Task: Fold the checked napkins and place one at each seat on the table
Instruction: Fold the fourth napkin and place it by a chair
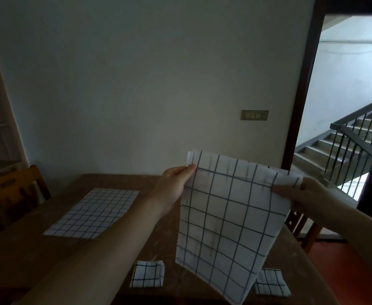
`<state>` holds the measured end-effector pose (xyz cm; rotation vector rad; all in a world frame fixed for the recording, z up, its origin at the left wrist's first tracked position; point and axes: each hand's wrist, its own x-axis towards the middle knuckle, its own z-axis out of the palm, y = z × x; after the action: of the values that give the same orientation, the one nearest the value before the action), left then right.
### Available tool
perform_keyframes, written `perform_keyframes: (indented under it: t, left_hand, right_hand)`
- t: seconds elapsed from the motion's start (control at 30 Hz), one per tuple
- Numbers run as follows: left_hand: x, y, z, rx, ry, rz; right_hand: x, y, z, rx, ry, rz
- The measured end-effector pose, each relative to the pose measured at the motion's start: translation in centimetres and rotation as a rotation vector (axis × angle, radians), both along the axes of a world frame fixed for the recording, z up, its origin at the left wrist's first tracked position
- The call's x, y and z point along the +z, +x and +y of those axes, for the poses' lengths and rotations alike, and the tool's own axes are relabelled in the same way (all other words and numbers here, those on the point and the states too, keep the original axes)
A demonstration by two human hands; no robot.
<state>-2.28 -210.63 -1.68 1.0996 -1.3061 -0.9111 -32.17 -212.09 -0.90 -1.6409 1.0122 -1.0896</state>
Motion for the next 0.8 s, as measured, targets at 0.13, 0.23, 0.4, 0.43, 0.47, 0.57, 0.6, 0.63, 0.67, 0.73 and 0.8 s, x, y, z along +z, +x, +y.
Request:
perform_keyframes:
  t: [0.13,0.23,0.4,0.43,0.47,0.57,0.6,0.63,0.67,0.73,0.8]
  left_hand:
    - [-0.1,0.1,0.0,0.039,-0.045,-0.041]
    - [-0.3,0.0,0.0,0.071,-0.095,-0.088]
    - [-0.4,0.6,0.0,0.096,-0.099,-0.081]
    - [-0.4,0.8,0.0,0.107,-0.101,-0.070]
    - [-0.4,0.9,0.1,0.110,-0.102,-0.072]
    - [-0.4,1.7,0.2,0.081,-0.103,-0.165]
    - [0.2,2.0,0.4,0.049,-0.097,-0.199]
    - [1.2,2.5,0.7,-0.002,-0.098,-0.232]
    - [2.9,2.8,1.1,-0.066,-0.099,-0.286]
    - [7.3,2.6,2.5,-0.216,-0.045,-0.492]
    - [11.0,1.5,3.5,-0.305,0.008,-0.716]
  right_hand:
    - [0.7,0.4,-0.2,-0.164,-0.106,0.013]
    - [1.2,0.9,-0.2,-0.203,-0.133,0.011]
    - [1.0,1.5,0.0,-0.153,-0.098,-0.024]
    - [0.8,1.7,0.0,-0.148,-0.085,-0.034]
    - [0.7,1.9,0.0,-0.156,-0.088,-0.041]
    - [0.6,2.3,0.1,-0.192,-0.140,-0.044]
    - [0.8,2.4,0.1,-0.200,-0.157,-0.033]
    - [1.1,2.4,0.3,-0.198,-0.178,-0.007]
    - [1.5,2.5,0.5,-0.191,-0.207,0.030]
    - [2.2,2.8,0.6,-0.154,-0.254,0.113]
    - [3.1,3.8,0.7,-0.115,-0.261,0.174]
